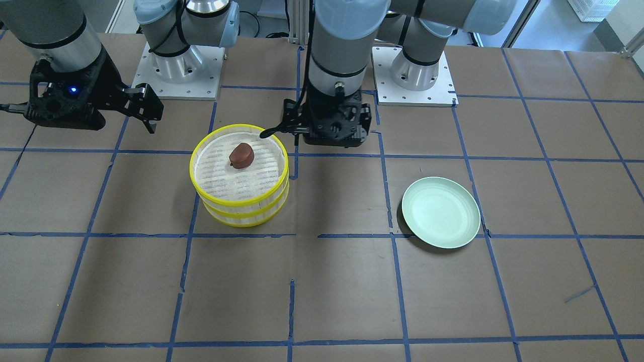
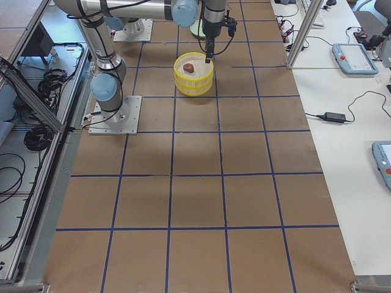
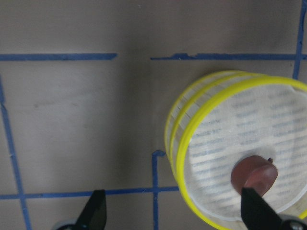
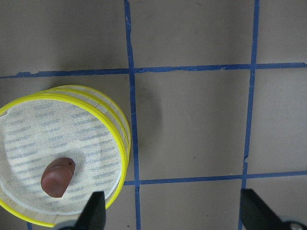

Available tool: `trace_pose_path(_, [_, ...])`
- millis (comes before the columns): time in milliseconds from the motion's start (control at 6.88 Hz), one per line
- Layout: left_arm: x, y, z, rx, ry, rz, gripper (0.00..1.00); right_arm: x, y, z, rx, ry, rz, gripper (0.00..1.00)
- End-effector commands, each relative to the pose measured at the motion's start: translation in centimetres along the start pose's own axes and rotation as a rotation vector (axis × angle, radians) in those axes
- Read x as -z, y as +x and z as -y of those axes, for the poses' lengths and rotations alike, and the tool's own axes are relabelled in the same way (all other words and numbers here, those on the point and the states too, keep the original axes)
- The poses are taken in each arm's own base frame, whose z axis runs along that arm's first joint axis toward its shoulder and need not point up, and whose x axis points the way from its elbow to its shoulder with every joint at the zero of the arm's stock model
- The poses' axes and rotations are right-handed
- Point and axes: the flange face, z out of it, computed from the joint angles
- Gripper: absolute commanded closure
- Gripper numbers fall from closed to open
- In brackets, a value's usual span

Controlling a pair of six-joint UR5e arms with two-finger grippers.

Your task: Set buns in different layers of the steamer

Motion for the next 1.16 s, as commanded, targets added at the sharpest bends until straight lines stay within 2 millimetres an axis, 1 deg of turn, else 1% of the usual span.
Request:
trace_pose_path(0, [5.4,-10.3,0.0,-0.033,0.048,0.078,0.01,0.6,-1.1,-0.5,0.014,0.016,0.001,0.0])
trace_pose_path(145, [5.4,-14.5,0.1,-0.069,0.032,0.078,0.01,1.1,-2.3,-1.2,0.039,0.032,-0.003,0.0])
trace_pose_path(291, [4.9,-16.3,-0.3,-0.121,0.022,0.083,0.01,1.3,-2.3,-1.3,0.04,0.034,-0.003,0.0])
trace_pose_path(436, [5.0,-16.5,-0.8,-0.123,0.027,0.083,0.01,1.2,-2.4,-1.5,0.041,0.034,-0.001,0.0])
trace_pose_path(727, [5.1,-16.9,-1.0,-0.118,0.021,0.085,0.0,1.5,-2.5,-1.6,0.038,0.032,0.009,0.0])
trace_pose_path(873, [4.7,-16.8,-1.1,-0.111,0.014,0.077,0.0,1.5,-2.7,-1.9,0.027,0.023,0.028,0.0])
trace_pose_path(1018, [4.8,-17.3,-1.0,-0.114,0.016,0.077,0.0,1.5,-2.6,-1.7,0.027,0.016,0.031,0.0])
